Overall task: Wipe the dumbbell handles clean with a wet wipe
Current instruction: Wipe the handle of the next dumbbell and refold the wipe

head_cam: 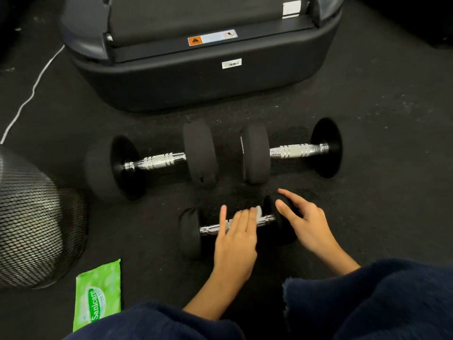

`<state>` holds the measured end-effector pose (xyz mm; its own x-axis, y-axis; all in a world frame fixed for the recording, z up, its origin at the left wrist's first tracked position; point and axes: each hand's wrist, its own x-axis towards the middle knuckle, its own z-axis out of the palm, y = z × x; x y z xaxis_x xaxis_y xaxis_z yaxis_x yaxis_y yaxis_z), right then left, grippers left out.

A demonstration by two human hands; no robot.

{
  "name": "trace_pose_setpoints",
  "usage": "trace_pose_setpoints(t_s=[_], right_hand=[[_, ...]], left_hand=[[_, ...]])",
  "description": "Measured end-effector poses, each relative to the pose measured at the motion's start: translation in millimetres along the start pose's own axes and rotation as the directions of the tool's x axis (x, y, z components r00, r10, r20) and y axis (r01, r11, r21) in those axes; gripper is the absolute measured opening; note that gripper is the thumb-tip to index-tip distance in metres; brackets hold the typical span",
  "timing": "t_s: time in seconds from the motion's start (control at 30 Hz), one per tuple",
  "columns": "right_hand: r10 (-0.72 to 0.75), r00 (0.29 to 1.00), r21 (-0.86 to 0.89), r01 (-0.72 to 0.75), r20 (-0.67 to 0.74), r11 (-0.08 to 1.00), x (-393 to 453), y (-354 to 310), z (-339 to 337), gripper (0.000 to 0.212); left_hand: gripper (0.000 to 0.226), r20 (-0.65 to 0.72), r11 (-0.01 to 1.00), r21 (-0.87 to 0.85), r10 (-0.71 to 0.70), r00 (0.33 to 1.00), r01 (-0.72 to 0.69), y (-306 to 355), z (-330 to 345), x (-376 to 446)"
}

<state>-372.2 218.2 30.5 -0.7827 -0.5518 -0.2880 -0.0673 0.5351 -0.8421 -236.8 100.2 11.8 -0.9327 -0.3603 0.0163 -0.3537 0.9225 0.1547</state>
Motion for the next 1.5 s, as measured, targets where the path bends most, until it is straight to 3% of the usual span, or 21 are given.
trace_pose_setpoints(t_s=[0.23, 0.37, 0.47, 0.53, 0.63, 0.73, 0.87, 1.07, 1.17, 1.23, 1.3, 1.37, 1.43, 1.5], right_hand=[[-0.049, 0.995, 0.104, 0.059, -0.088, 0.993, -18, 1, 7, 0.042], [-0.081, 0.989, 0.220, 0.106, -0.120, 0.970, -37, 11, 12, 0.048], [-0.129, 0.980, 0.232, 0.163, -0.154, 0.959, -48, 19, 13, 0.050], [-0.153, 0.977, 0.226, 0.184, -0.150, 0.957, -50, 21, 12, 0.050], [-0.154, 0.979, 0.235, 0.182, -0.131, 0.955, -45, 20, 8, 0.051], [-0.139, 0.982, 0.245, 0.167, -0.130, 0.955, -40, 18, 9, 0.050], [-0.099, 0.991, 0.218, 0.118, -0.095, 0.969, -29, 12, 8, 0.048], [-0.082, 0.996, 0.057, 0.084, -0.043, 0.995, -13, 2, 4, 0.044], [-0.066, 0.997, 0.021, 0.066, -0.036, 0.998, -4, -2, 2, 0.043], [-0.054, 0.998, -0.005, 0.054, -0.034, 0.999, 0, -5, 0, 0.043], [-0.038, 0.999, -0.005, 0.038, -0.033, 0.999, 2, -7, 0, 0.043], [-0.026, 0.999, 0.001, 0.026, -0.039, 1.000, 2, -8, -1, 0.044], [-0.025, 0.999, 0.003, 0.025, -0.039, 1.000, 0, -10, -2, 0.043], [-0.032, 0.998, -0.005, 0.032, -0.050, 0.999, -2, -11, -2, 0.040]], left_hand=[[0.055, -0.040, 0.987, -0.158, -0.019, 0.999, 0.012, -4, -4, -3], [0.054, 0.126, 0.982, -0.186, 0.064, 0.990, -0.039, 6, -16, 12], [0.042, 0.187, 0.975, -0.090, 0.219, 0.958, -0.206, 8, -21, 25], [0.051, 0.170, 0.933, 0.014, 0.353, 0.920, -0.360, 5, -19, 17], [0.052, 0.082, 0.898, 0.123, 0.415, 0.906, -0.422, 2, -1, -14], [0.047, 0.008, 0.900, 0.159, 0.409, 0.913, -0.405, 6, 10, -23], [0.050, -0.055, 0.950, 0.212, 0.247, 0.968, -0.230, 15, 16, 3], [0.059, -0.051, 0.975, 0.027, 0.223, 0.973, -0.222, 10, 13, -20], [0.061, -0.078, 0.949, -0.259, 0.164, 0.983, -0.179, 8, 6, -26], [0.047, -0.030, 0.770, -0.637, -0.069, 0.997, 0.034, 6, -6, -24], [0.035, 0.088, 0.444, -0.869, -0.292, 0.952, 0.216, 2, -24, -19], [0.032, 0.257, 0.101, -0.943, -0.378, 0.889, 0.316, -3, -42, -10], [0.030, 0.449, -0.187, -0.893, -0.359, 0.818, 0.408, -8, -53, -2], [0.028, 0.561, -0.363, -0.818, -0.332, 0.758, 0.445, -14, -56, 2]])
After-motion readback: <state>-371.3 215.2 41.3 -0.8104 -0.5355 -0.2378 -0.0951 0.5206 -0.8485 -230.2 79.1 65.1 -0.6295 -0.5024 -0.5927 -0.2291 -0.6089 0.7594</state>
